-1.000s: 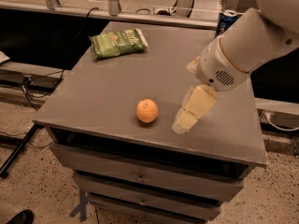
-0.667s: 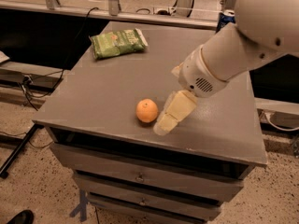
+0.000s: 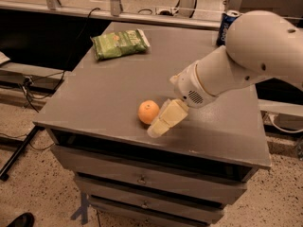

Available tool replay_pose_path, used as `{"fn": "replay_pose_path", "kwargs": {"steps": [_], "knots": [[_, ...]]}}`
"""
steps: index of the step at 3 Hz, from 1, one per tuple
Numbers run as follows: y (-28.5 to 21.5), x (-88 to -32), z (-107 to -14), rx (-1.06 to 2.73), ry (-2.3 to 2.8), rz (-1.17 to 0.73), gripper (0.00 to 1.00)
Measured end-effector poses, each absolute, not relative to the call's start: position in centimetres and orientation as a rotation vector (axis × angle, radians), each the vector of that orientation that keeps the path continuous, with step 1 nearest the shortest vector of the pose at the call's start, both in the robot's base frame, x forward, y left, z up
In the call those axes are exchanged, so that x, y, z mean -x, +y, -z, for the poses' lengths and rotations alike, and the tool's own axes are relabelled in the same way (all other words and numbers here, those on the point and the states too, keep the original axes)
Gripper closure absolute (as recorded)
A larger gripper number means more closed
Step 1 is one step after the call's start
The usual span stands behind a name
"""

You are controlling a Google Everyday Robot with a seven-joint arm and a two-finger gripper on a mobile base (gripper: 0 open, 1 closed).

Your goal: Move orange near green jalapeno chip bag

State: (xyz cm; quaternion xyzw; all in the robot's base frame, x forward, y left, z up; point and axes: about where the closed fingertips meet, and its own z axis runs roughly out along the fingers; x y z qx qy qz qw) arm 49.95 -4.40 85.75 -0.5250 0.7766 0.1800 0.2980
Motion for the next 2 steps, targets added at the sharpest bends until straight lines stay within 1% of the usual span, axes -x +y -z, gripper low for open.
{"fn": "replay_pose_path", "kwargs": {"steps": [1, 2], "knots": [[-3.44, -50.2, -84.42, 1.35, 2.071, -0.532, 0.0], [-2.57, -50.32, -83.9, 1.318, 2.074, -0.575, 0.16]]}}
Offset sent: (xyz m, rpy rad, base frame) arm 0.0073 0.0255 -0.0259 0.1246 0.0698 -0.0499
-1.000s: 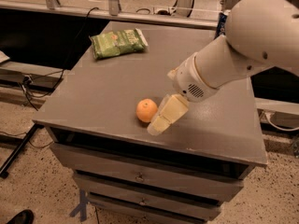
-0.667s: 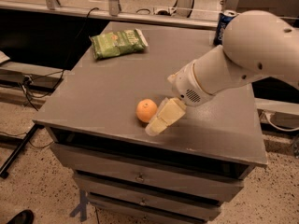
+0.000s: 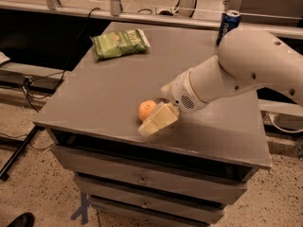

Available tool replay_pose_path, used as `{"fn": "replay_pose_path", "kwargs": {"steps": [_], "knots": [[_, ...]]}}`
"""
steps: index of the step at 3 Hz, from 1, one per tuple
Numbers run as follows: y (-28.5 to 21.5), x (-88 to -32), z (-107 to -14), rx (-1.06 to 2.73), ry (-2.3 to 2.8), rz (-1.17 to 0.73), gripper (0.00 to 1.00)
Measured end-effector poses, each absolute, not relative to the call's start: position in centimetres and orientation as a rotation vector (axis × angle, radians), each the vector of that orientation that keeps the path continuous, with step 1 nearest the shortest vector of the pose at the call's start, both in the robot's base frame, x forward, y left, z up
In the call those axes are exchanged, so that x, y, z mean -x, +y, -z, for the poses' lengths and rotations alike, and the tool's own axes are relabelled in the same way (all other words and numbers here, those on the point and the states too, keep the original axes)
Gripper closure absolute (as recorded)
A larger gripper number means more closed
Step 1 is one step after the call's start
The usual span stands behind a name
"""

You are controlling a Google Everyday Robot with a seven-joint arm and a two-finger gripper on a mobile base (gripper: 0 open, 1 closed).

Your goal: Move orange near green jalapeno chip bag

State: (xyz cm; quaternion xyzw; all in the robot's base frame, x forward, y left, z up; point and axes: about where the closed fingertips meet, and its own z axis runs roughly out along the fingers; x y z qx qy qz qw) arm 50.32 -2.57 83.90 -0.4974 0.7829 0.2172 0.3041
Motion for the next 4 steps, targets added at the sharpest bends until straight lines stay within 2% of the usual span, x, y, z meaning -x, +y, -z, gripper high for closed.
{"fn": "replay_pose_path", "kwargs": {"steps": [2, 3, 4], "knots": [[-1.9, -50.1, -84.7, 1.264, 2.074, -0.63, 0.62], [-5.4, -51.1, -87.0, 1.193, 2.081, -0.548, 0.95], [-12.2, -52.8, -91.8, 1.122, 2.091, -0.36, 1.0]]}}
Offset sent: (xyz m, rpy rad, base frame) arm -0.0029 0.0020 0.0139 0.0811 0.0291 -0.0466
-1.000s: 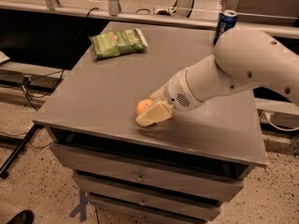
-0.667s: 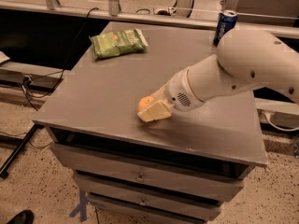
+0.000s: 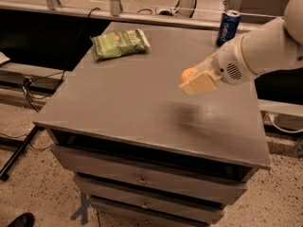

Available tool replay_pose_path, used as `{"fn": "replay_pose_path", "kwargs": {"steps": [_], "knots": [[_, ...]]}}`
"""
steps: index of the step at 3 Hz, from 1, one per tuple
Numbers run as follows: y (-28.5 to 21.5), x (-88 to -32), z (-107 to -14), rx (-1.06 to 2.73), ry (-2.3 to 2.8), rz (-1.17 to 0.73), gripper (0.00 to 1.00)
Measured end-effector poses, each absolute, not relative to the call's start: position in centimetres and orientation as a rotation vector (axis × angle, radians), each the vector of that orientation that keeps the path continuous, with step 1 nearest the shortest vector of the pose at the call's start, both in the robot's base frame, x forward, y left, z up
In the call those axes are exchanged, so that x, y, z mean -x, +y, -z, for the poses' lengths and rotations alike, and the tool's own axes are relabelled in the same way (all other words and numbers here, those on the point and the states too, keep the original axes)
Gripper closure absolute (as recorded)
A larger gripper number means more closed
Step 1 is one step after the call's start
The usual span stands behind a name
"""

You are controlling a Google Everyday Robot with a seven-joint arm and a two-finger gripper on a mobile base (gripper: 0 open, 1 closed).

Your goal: Move orange near green jalapeno chip bag

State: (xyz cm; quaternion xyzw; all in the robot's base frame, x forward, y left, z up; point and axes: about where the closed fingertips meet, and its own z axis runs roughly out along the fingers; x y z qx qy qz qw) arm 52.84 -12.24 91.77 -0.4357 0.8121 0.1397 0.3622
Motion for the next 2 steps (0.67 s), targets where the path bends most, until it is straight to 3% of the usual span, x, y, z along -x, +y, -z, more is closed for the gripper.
{"fn": "replay_pose_path", "kwargs": {"steps": [2], "knots": [[-11.4, -55.1, -91.7, 1.099, 2.053, -0.368, 1.0]]}}
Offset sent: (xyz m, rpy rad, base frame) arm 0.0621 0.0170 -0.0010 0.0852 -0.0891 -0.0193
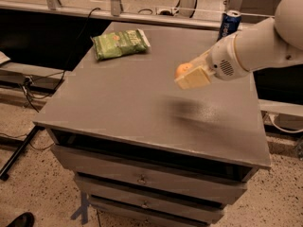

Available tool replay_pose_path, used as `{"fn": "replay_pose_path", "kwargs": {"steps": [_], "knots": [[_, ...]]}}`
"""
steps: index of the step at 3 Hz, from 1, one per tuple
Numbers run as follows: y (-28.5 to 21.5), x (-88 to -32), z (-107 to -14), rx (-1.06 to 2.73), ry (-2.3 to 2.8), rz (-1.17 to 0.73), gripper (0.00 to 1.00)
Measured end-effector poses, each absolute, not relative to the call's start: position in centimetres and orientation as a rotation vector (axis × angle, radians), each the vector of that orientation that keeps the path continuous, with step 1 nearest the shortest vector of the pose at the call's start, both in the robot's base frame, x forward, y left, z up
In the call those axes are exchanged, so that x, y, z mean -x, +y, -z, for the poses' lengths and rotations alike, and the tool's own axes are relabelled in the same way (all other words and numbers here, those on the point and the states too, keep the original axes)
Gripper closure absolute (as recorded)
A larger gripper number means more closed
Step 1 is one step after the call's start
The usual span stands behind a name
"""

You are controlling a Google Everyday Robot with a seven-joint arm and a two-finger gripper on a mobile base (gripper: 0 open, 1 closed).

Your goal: Move orange near green jalapeno chip bag

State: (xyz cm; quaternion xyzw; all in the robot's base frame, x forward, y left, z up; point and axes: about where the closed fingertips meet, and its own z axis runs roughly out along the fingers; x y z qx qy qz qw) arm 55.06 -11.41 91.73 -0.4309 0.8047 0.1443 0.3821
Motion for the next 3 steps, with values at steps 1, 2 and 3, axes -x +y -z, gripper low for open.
{"fn": "replay_pose_path", "kwargs": {"steps": [1, 2, 3], "knots": [[-10.4, -60.7, -91.0, 1.039, 2.005, -0.353, 1.0], [-8.3, -66.6, -90.4, 0.988, 1.952, -0.355, 1.0], [-5.6, -71.2, -89.3, 0.96, 1.924, -0.374, 1.0]]}}
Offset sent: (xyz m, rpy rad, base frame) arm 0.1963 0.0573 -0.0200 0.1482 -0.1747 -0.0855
